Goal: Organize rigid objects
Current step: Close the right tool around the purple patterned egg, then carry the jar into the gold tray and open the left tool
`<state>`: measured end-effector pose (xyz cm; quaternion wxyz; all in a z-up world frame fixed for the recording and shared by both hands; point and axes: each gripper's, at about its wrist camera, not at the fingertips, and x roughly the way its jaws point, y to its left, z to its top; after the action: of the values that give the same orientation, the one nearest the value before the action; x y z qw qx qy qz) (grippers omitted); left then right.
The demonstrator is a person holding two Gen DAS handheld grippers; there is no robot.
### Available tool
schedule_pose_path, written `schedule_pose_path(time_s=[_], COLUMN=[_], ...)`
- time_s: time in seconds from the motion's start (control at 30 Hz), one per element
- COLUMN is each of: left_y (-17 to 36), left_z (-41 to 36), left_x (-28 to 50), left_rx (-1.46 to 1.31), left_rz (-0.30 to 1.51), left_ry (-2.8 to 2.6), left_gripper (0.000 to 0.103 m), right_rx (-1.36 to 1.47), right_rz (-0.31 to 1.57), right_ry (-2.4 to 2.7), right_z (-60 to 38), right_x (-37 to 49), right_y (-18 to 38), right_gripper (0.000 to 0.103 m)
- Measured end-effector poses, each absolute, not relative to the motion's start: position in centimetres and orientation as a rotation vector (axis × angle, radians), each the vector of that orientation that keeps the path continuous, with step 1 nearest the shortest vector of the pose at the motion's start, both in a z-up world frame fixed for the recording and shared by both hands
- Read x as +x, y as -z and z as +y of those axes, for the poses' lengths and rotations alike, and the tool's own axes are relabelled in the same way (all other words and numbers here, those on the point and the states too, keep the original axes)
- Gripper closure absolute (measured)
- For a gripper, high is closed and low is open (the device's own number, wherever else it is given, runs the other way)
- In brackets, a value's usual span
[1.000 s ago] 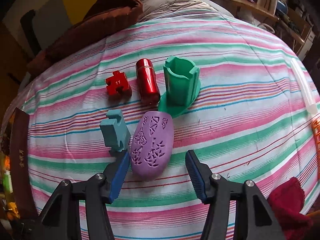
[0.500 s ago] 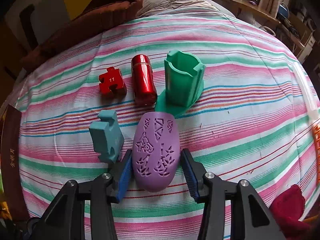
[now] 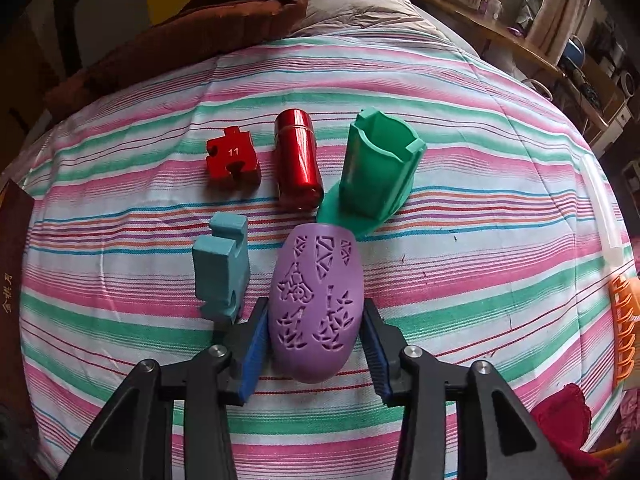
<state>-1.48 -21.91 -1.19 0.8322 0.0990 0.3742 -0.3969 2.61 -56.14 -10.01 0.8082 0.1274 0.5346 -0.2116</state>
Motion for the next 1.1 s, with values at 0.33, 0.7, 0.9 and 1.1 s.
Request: schedule_pose_path(time_s=[0.33, 0.7, 0.9, 1.1], left_y=[0.4, 6.6, 7.6, 7.0], left_z=[-10.5, -4.9, -4.6, -4.1], left_x=[4.9, 8.4, 8.3, 8.1], left_rx=[0.007, -0.029, -0.043, -0.055], left_rz=[0.899, 1.090, 1.113, 1.094], left_ry=[0.601, 0.394, 0.362, 0.343], left_gripper=[0.054, 0.054, 0.054, 0.045], right_rx=[0.258, 0.254, 0.252, 0.261], right_rz=[1.142, 1.143, 1.144, 1.143], right_ry=[0.452, 0.449, 0.448, 0.448], right_z=[-55.9, -56.2, -56.2, -56.2], right_x=[2.7, 2.4, 2.4, 2.4], right_y=[10.2, 9.6, 9.6, 9.6], right_gripper=[0.059, 0.059, 0.059, 0.059])
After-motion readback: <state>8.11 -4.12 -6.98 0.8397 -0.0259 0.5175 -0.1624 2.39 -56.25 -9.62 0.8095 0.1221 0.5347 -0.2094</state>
